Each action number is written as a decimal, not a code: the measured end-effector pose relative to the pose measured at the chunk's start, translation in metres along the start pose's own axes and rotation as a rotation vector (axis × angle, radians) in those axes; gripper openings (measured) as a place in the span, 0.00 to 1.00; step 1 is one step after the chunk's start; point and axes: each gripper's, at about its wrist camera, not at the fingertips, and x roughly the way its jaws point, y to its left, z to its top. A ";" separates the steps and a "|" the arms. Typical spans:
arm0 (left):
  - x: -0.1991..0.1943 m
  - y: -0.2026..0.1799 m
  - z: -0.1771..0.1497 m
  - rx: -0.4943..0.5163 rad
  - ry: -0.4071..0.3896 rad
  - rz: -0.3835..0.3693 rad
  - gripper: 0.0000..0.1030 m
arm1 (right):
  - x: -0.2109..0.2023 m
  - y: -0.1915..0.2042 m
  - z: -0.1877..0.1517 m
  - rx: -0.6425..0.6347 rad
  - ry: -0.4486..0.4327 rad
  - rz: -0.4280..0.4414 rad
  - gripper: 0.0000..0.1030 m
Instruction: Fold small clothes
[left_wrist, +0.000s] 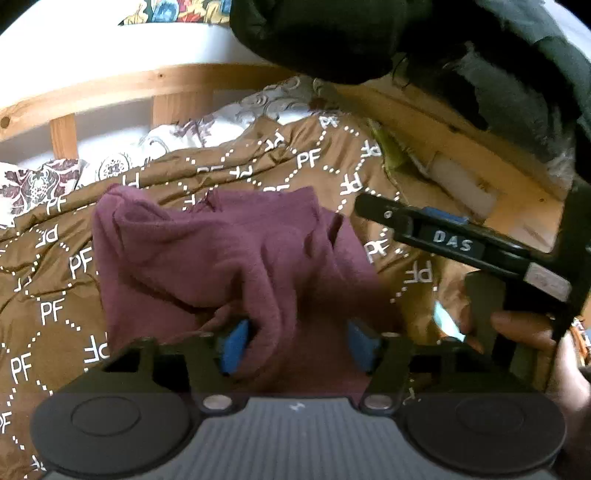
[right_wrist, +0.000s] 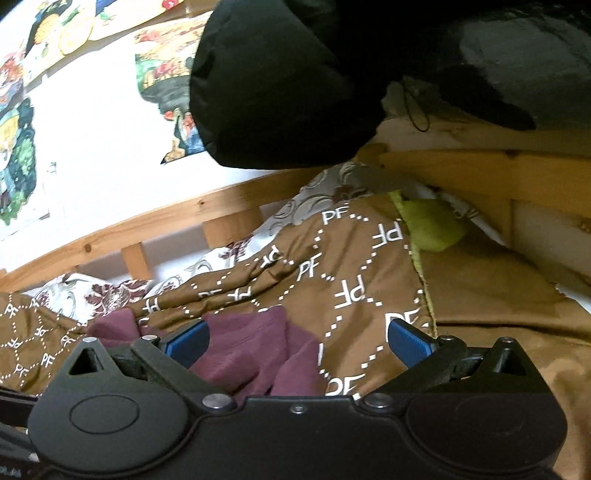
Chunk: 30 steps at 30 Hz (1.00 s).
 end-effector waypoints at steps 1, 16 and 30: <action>-0.005 0.000 0.000 -0.006 -0.015 -0.010 0.79 | 0.000 0.000 0.000 0.002 -0.001 0.006 0.99; -0.044 0.009 -0.023 0.000 -0.096 0.112 0.99 | 0.006 0.014 -0.007 0.066 0.070 0.266 0.98; -0.025 0.004 -0.053 0.179 -0.001 0.288 0.93 | 0.047 0.069 -0.023 -0.067 0.264 0.314 0.10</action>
